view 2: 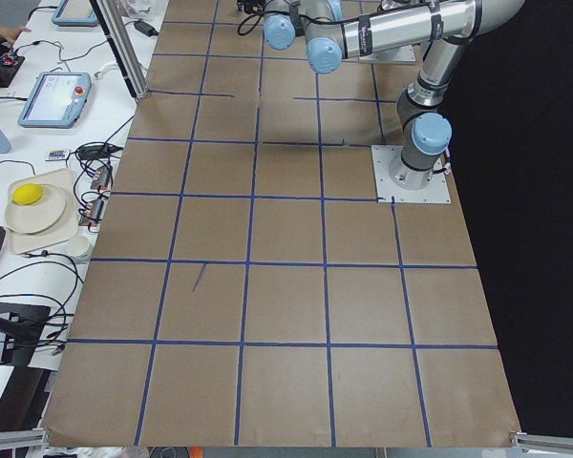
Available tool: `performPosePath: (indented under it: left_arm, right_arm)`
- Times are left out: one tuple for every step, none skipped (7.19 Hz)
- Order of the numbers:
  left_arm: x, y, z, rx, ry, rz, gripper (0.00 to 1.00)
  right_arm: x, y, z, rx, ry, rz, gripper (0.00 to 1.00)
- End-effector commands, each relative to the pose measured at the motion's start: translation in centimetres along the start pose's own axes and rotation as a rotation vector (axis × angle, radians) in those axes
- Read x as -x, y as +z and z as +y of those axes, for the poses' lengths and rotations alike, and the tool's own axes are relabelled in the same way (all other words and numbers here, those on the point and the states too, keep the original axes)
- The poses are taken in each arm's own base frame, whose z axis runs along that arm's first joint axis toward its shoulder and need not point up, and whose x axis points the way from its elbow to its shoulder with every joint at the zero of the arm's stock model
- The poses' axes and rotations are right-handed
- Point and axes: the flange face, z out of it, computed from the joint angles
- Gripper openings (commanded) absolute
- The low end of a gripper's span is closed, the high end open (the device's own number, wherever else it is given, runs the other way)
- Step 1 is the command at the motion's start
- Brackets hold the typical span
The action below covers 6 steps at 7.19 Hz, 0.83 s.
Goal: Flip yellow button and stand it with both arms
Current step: 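Hold the button up with the left gripper while the right gripper approaches its yellow cap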
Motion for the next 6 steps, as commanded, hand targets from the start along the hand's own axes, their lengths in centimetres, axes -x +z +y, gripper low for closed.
performPosePath:
  left_arm:
    - [-0.5,0.0,0.2,-0.005,-0.008,0.019,0.01]
    - [-0.5,0.2,0.3,-0.001,-0.012,0.019,0.01]
    - [-0.6,0.7,0.6,0.01,-0.009,0.019,0.01]
    - [-0.6,1.0,0.7,0.013,-0.013,0.029,0.01]
    - [-0.8,1.0,0.6,0.01,-0.014,0.041,0.01]
    - [-0.7,1.1,0.6,0.011,-0.016,0.041,0.01]
  right_arm:
    - [-2.3,2.2,0.1,0.053,0.117,0.014,1.0]
    - [-2.0,2.8,1.0,0.061,0.203,0.022,1.0]
    - [-1.8,3.4,1.4,0.072,0.214,0.023,1.0]
    - [-1.2,3.4,1.8,0.069,0.199,0.02,0.99]
    - [-0.4,3.3,2.0,0.074,0.187,-0.026,0.99]
    - [0.0,3.2,2.2,0.076,0.174,-0.045,0.92]
